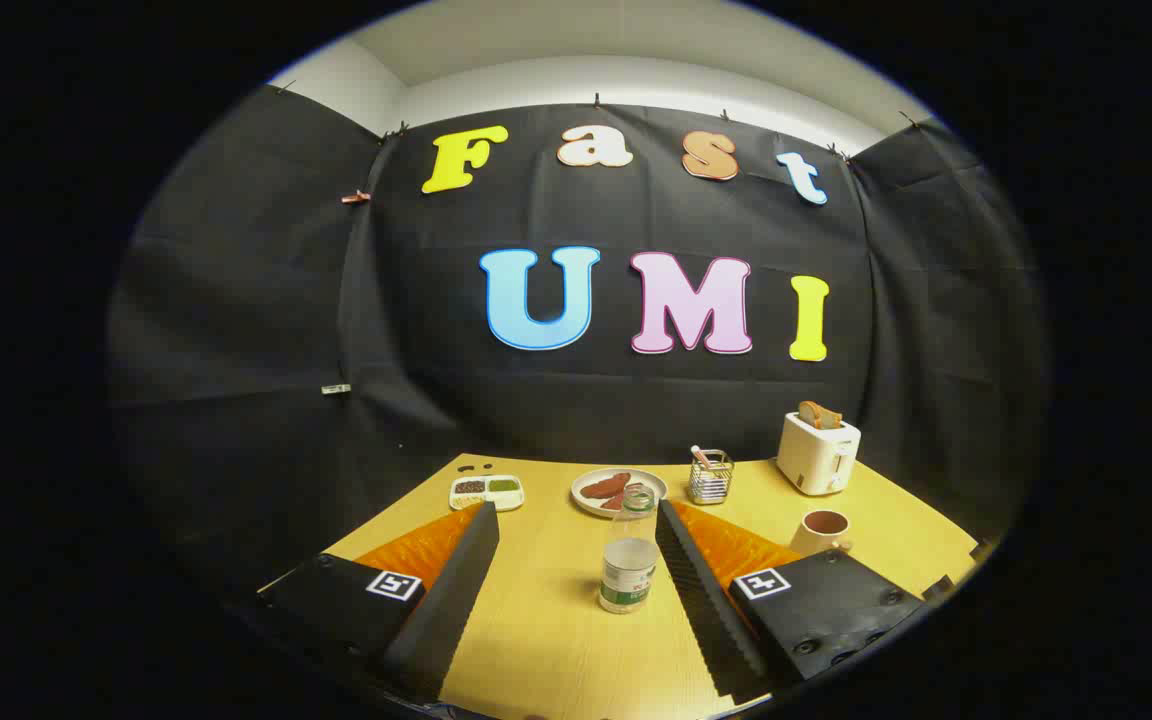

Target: Take the bottle from table, then pour the juice into the cup, finally place the bottle on the coaster

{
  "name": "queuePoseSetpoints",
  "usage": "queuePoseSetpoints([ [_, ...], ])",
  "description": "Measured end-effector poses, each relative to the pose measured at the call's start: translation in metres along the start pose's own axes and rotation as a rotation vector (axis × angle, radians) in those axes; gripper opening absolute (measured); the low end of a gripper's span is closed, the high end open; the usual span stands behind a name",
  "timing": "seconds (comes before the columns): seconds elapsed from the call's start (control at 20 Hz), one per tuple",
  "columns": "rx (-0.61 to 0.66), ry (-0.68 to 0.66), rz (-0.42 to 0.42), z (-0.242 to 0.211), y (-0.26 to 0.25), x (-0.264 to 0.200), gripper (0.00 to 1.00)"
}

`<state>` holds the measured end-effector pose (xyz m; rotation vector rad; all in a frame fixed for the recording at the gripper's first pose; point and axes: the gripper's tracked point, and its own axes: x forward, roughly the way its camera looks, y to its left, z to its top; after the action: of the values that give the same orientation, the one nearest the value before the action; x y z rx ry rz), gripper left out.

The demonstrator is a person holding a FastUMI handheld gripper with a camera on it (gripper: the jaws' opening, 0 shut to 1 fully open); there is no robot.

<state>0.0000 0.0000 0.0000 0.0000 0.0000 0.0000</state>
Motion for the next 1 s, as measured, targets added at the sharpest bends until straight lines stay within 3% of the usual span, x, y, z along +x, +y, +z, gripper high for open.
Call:
queuePoseSetpoints([
  [1.0,-0.003,0.06,-0.052,-0.024,-0.022,0.008,0.97],
])
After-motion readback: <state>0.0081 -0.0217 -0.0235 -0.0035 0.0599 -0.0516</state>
